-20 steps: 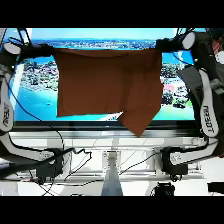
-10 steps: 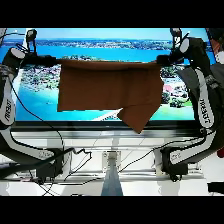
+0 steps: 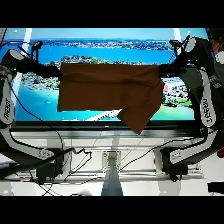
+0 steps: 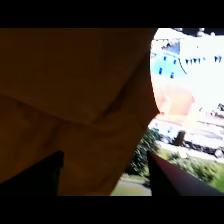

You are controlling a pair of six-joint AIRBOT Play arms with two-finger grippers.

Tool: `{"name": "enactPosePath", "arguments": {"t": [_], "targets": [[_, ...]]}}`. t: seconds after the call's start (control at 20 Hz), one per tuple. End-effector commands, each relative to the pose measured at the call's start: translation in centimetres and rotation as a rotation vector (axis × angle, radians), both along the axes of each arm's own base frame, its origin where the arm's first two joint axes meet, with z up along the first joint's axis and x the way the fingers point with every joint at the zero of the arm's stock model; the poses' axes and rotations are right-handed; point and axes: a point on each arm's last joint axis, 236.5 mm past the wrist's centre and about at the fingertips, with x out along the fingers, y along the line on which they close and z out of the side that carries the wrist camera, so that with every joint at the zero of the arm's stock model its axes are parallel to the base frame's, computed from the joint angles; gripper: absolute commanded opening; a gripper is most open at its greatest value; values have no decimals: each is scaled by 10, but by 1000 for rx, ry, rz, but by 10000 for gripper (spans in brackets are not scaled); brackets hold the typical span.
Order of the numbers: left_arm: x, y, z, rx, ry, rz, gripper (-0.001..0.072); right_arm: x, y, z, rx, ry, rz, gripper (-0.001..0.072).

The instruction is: Fold the clothes and pants, and hang the long-sleeved shirts on hangers.

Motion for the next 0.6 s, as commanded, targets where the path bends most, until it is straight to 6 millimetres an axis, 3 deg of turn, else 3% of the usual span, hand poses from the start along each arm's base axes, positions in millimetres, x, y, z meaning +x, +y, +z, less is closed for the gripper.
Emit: {"name": "enactPosePath", "arguments": {"t": [0.0,0.05,0.15,0.25,0.4,0.55], "targets": [[-33,-2,4,-53,152,26,536,-33,-8,8,-19,111,45,326],[-37,3,11,-63,171,62,536,-36,-11,17,-18,95,38,245],[-42,21,35,-72,158,137,532,-48,-16,35,-21,51,42,228],[-46,46,71,-57,75,193,528,-81,-23,46,-8,49,43,15],[-61,87,114,-25,-20,285,292,-151,-7,34,130,101,45,13],[-92,119,121,-32,-1,377,282,-204,50,9,421,134,-28,26]]}}
